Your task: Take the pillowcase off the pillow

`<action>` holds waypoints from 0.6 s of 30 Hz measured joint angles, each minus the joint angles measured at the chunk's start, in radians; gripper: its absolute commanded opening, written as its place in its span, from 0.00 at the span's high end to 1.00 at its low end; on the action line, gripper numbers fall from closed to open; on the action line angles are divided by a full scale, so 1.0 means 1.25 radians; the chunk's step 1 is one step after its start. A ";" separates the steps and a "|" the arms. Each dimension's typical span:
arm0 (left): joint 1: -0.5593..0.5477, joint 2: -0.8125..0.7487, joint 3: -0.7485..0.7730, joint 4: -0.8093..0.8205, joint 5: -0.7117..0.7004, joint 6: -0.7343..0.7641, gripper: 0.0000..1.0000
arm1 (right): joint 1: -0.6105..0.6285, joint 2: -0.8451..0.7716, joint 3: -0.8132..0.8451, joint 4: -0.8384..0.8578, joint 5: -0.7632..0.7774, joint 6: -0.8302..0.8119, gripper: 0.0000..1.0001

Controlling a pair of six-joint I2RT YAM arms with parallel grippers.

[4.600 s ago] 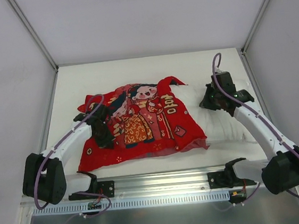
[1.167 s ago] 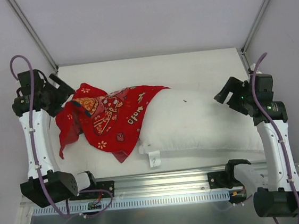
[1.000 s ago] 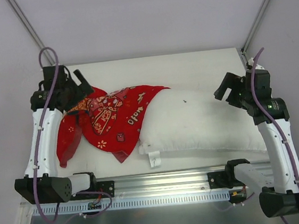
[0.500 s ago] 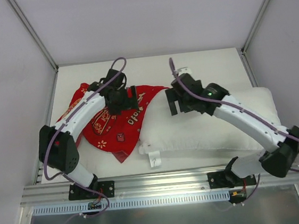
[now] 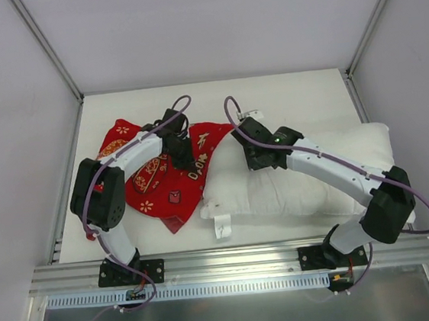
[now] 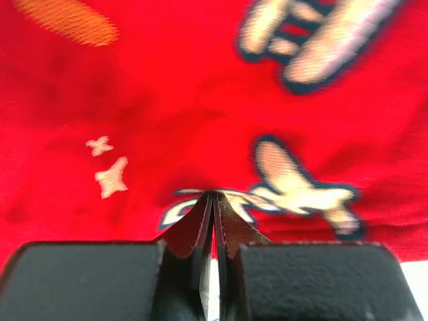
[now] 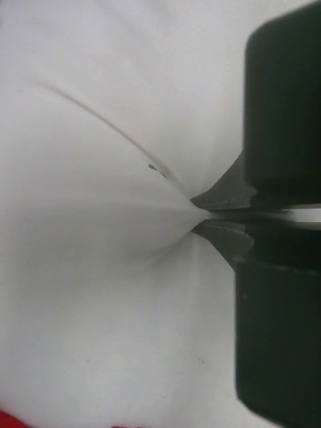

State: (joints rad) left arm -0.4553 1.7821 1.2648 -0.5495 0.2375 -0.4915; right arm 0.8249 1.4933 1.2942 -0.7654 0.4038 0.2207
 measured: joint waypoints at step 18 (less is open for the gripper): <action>0.338 -0.173 0.110 0.004 0.025 -0.025 0.85 | -0.173 -0.324 -0.096 -0.085 0.022 -0.003 0.99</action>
State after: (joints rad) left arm -0.0330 1.5661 1.4029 -0.5449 0.2687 -0.5232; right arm 0.6083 1.0885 1.1744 -0.8719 0.4316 0.2169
